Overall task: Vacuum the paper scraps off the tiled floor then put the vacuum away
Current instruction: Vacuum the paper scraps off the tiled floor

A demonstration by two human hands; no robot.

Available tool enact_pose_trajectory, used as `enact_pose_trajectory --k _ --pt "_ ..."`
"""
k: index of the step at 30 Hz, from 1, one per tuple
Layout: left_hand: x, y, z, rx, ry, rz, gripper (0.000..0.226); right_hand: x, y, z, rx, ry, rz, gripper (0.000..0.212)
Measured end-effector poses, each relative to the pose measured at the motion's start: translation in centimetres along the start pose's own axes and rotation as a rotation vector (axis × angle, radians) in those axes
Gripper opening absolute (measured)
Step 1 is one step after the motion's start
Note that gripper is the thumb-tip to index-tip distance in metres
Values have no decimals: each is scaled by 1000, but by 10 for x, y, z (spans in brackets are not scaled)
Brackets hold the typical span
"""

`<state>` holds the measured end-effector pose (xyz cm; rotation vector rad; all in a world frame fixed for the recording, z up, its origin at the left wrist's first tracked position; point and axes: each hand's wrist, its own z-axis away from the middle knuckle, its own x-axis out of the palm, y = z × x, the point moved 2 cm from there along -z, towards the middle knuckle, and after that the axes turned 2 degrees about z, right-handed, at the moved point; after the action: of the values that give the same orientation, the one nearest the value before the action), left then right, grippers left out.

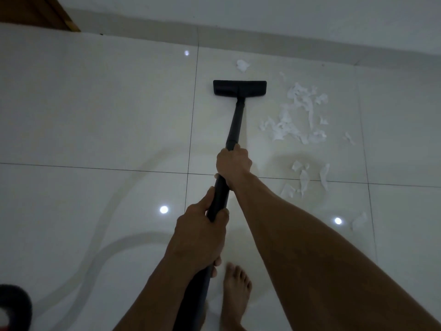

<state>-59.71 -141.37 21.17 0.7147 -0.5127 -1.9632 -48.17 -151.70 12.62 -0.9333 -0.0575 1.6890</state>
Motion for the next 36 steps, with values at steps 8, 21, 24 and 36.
enact_pose_trajectory --k 8,21,24,36 --pt "-14 32 -38 -35 -35 19 46 -2 -28 -28 -57 -6 68 38" --pt "-43 61 -92 50 37 -196 40 14 -74 -67 1 50 -27 45" --pt "-45 68 -100 73 68 -248 41 22 -85 -75 -11 53 -13 43" --pt "-51 80 -122 140 123 -248 42 32 -104 -105 -83 71 41 40"
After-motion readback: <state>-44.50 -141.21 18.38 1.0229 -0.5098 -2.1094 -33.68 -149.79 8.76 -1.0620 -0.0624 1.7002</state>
